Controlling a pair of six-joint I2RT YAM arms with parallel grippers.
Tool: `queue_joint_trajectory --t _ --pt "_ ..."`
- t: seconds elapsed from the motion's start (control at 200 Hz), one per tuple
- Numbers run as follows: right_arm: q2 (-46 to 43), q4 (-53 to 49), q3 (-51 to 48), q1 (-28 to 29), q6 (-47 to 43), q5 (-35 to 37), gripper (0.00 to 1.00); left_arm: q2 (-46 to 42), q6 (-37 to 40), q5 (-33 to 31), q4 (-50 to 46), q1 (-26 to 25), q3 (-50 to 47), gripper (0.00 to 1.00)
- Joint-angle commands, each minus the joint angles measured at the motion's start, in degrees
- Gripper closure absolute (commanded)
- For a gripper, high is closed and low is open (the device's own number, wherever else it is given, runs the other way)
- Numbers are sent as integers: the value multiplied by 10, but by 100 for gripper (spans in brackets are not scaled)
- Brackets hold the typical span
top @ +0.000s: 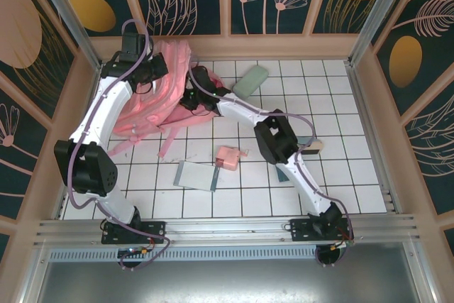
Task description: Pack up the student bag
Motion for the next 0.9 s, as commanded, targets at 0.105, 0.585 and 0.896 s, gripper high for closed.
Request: queue_joint_trajectory --t 0.105,0.585,0.896 --pt "-151 -22 -150 -12 -76 57 33 -38 19 11 71 -1 -44 100" --pt "-374 -44 -448 -10 -162 109 37 -45 6 57 146 -1 -185 100" --pt "-405 -63 -503 40 -200 117 42 -36 6 90 156 -1 -209 98"
